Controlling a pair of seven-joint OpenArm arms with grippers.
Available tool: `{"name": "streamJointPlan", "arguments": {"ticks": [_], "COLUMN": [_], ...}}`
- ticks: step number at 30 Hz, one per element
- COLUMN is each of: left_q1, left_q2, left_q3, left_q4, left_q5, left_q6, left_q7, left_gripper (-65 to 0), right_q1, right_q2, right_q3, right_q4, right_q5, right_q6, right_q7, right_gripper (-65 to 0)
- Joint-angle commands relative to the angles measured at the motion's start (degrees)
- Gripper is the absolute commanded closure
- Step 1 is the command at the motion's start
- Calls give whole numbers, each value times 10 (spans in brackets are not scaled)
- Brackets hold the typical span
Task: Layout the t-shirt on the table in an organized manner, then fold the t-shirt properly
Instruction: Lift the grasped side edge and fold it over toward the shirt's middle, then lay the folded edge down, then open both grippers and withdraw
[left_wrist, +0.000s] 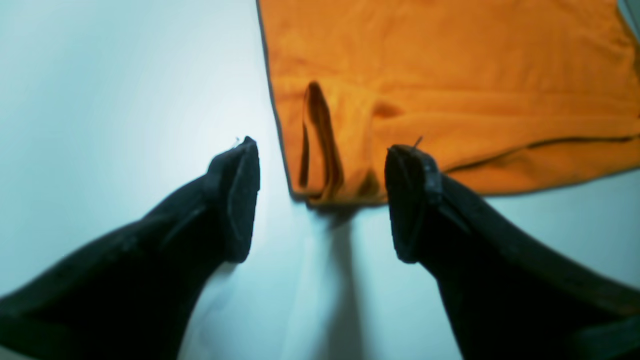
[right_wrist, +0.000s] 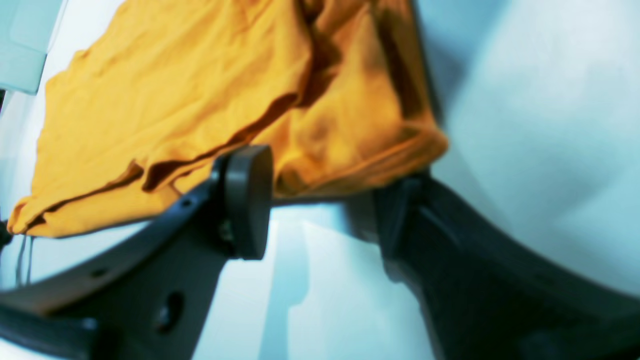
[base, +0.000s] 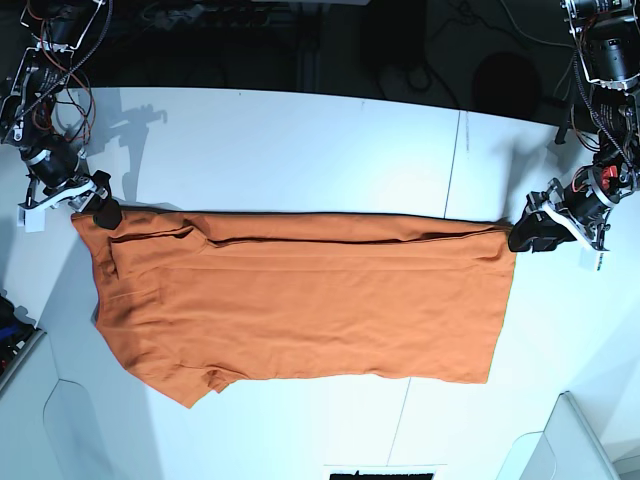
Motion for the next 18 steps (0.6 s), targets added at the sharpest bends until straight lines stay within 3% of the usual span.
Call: {"name": "streamJointPlan", "arguments": {"ticks": [1,8,12,15,18], "left_q1": [-12,-26,-26,-26,-26], "left_q2": [-8,26,35,36,36], "left_q3": [-4,5,11,28,65], "left_q4": [7,7,7,7,7], "left_q5": [-2,40,66,88,104], "left_q6": [8,26,50,90,95], "left_q7": [-14,-14,-26,-47,-49], "left_gripper": [-417,-417,-417,-417,-416], "right_q1": [10,17,17,17,17], "right_q2": [9,9,9,9,9], "right_q3": [1,1,1,1,1], "right_q4": [7,7,7,7,7], "right_q5": [3,-5,-5,-5,-5], "right_q6": [0,0,-1,-1,-3], "right_q7": [3,4,11,25,36], "right_gripper": [-325,-325,-325,-323,-323]}}
